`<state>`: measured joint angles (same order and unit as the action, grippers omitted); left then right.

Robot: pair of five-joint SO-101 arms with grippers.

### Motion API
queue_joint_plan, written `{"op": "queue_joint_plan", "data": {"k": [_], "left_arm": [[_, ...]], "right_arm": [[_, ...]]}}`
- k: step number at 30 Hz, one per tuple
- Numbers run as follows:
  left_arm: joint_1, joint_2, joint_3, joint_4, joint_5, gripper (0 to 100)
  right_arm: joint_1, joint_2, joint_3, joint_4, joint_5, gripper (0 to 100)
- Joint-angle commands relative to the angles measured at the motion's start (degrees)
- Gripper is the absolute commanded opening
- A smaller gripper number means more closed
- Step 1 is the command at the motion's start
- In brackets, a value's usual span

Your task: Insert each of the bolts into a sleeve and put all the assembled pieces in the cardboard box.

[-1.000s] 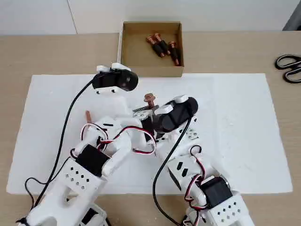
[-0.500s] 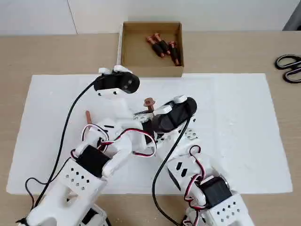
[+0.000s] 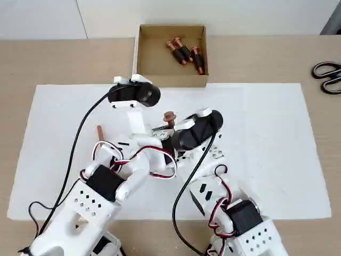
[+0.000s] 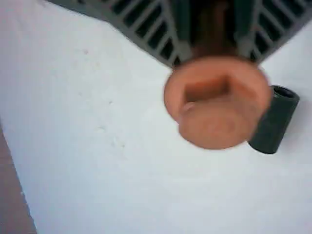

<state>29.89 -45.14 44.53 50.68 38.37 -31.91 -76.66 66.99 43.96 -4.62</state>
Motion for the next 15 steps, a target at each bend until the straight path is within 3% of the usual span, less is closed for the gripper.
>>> {"op": "queue_joint_plan", "data": {"k": [1,6,15], "left_arm": [[-0.3,-0.1,0.3,1.8,-1.8,8],[-0.3,-0.3,0.0,4.7,-1.8,18],[-0.3,-0.4,-1.3,10.7,-2.2,18]], "right_arm": [[0.8,-0.7,-0.8,-1.5,0.1,0.4],[0.9,-0.7,-0.8,-1.5,0.1,0.4],[0.9,-0.7,-0.8,-1.5,0.1,0.4]]}}
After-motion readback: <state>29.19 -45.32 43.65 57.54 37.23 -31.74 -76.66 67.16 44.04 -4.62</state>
